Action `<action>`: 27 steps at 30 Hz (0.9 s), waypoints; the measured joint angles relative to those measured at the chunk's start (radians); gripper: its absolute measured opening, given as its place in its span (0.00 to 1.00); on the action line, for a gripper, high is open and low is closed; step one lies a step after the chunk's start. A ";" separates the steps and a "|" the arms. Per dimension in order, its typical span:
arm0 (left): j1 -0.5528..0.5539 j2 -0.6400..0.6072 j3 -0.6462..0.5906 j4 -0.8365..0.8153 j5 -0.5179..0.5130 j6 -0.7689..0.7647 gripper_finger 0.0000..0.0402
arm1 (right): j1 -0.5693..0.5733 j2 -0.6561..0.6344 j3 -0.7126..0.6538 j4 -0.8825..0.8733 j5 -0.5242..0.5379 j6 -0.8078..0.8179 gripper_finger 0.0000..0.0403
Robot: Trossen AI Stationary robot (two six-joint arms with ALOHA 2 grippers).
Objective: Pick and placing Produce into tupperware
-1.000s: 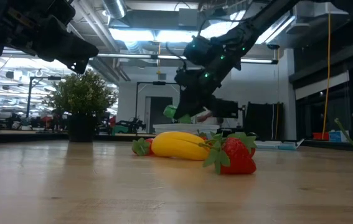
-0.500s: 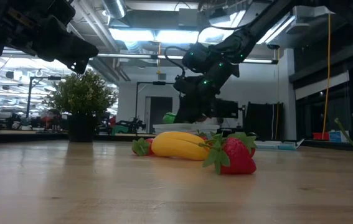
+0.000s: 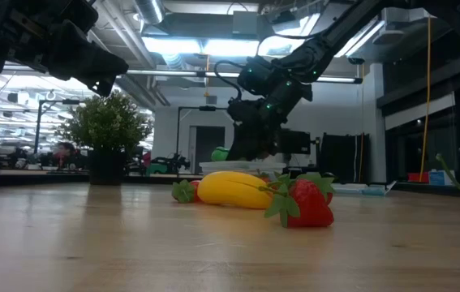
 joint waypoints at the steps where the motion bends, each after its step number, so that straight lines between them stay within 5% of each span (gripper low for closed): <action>1: 0.000 0.000 0.000 0.000 0.000 0.000 0.07 | 0.000 0.000 0.000 -0.001 0.000 0.000 0.30; 27: 0.000 0.000 0.000 0.001 -0.002 0.000 0.07 | -0.001 0.026 0.000 0.000 0.027 0.024 0.30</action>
